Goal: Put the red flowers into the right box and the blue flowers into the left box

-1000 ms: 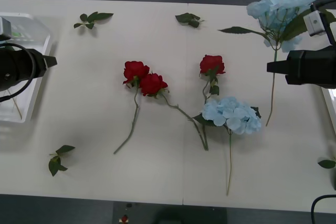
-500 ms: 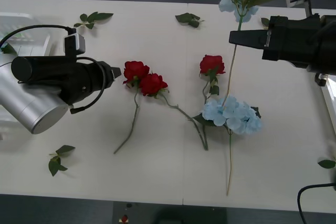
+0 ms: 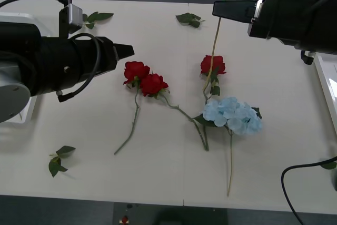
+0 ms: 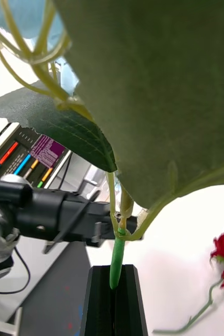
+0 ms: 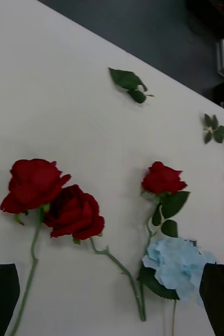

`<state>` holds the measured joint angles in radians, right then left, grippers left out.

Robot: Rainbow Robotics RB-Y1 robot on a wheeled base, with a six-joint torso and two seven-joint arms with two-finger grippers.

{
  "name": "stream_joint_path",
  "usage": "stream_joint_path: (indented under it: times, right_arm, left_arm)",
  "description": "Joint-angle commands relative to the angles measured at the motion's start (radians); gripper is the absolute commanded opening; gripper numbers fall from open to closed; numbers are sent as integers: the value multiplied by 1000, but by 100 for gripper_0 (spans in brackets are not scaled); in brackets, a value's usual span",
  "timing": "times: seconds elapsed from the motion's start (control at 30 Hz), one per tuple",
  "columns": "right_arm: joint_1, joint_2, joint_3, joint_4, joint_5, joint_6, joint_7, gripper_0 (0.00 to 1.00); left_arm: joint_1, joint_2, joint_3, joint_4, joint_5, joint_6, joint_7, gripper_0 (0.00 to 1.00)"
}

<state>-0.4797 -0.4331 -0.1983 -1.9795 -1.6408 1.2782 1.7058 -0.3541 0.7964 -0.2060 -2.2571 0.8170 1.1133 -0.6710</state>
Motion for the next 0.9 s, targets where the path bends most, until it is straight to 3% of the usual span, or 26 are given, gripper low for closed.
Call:
stream_joint_path:
  times: [0.03,0.3,0.57,0.9]
  right_arm:
    - [-22,-1,2,-28,-16,-25,101,0]
    - [-22,1,40,-28,-48,-57,121,0]
    - [-22,20,71,-28,-65,-77,120,0]
    - [-22,24,79,-28,-65,-77,107,0]
  left_arm:
    - [29,1,86,-113,113,0,-74,100]
    - [24,-79,129,-237,209,-24,-73,100]
    - [-26,-106,-32,-242,79,-151,-64,100]
    - [-121,-146,-181,-211,-59,-155,-24,100]
